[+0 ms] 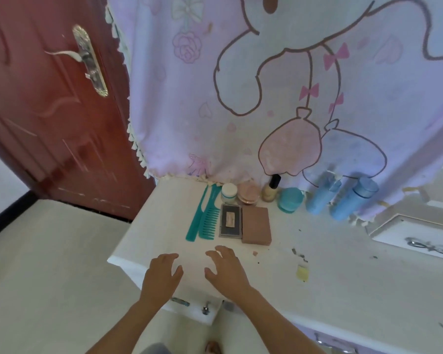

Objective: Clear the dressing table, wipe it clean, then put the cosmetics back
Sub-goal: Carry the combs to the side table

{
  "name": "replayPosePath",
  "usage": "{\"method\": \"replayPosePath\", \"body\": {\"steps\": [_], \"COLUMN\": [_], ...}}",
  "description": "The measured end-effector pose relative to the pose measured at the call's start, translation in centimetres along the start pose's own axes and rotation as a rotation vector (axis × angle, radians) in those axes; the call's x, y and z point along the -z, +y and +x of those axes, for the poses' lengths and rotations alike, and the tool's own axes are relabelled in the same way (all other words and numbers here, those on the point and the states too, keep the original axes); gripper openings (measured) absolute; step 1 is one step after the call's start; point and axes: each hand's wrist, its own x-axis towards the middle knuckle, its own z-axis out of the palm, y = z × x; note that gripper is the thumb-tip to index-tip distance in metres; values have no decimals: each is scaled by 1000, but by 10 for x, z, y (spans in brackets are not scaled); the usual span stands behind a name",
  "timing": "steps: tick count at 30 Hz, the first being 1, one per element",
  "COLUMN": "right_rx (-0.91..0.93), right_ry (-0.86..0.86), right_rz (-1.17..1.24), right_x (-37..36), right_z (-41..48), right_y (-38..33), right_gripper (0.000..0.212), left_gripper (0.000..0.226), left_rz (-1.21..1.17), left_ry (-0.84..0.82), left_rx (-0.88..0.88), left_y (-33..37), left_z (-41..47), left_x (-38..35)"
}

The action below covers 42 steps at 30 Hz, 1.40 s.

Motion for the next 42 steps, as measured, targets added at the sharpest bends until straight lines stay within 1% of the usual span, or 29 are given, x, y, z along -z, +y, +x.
{"method": "replayPosePath", "body": {"steps": [4,7,9,11,14,15,18,20,23,24,25,26,28,29,30,32,33,34,35,36,40,42], "right_rx": [51,13,-13,-27,-38,-46,-74,-82,-59,-59,-74,-102,-105,-142,-182,-171,-151,-156,-168,-178,-256,-292], "right_ry": [-41,-41,-15,0,6,14,22,18,53,26,-17,-65,-14,-50,-36,10,24,24,43,70,174,192], "right_rz": [-14,2,-13,-32,-51,-59,-77,-81,-86,-96,-118,-160,-258,-291,-313,-298,-293,-287,-273,-268,-222,-210], "right_x": [-3,-4,-2,0,3,5,4,-2,-10,-11,-12,-13,-17,-21,-26,-34,-36,-34,-34,-35,-39,-40], "right_z": [19,26,31,35,48,54,70,79,97,102,107,111,118,119,119,119,117,114,112,111,112,113], "right_y": [0,5,9,9,6,4,-2,-12,-27,-33,-38,-44,-49,-50,-49,-47,-47,-49,-49,-49,-46,-45], "right_gripper": [48,48,48,47,45,44,44,44,45,48,50,51,46,42,40,33,34,36,39,41,54,60], "left_gripper": [41,43,43,43,46,44,25,26,24,19,21,32,41,42,45,52,53,53,52,53,53,45], "left_rz": [144,248,289,309,405,431,485,480,480,479,470,475,460,440,417,382,335,269,242,248,354,401], "left_ry": [-34,-80,-116,-145,-200,-194,-160,-181,-154,-143,-151,-174,-183,-189,-168,-119,-117,-113,-123,-138,-168,-204], "left_rx": [-64,-147,-232,-359,-380,-419,-508,-538,-546,-533,-505,-478,-416,-382,-350,-308,-256,-188,-125,-96,-18,42], "left_y": [5,18,27,28,24,24,11,-5,-24,-30,-33,-38,-42,-43,-44,-45,-46,-45,-45,-44,-37,-33], "left_z": [22,49,68,90,113,116,120,121,122,123,123,124,127,128,129,130,130,130,130,131,138,140], "left_x": [-9,-14,-15,-19,-24,-22,-9,-3,10,14,18,20,26,30,33,38,39,41,41,41,42,44]}}
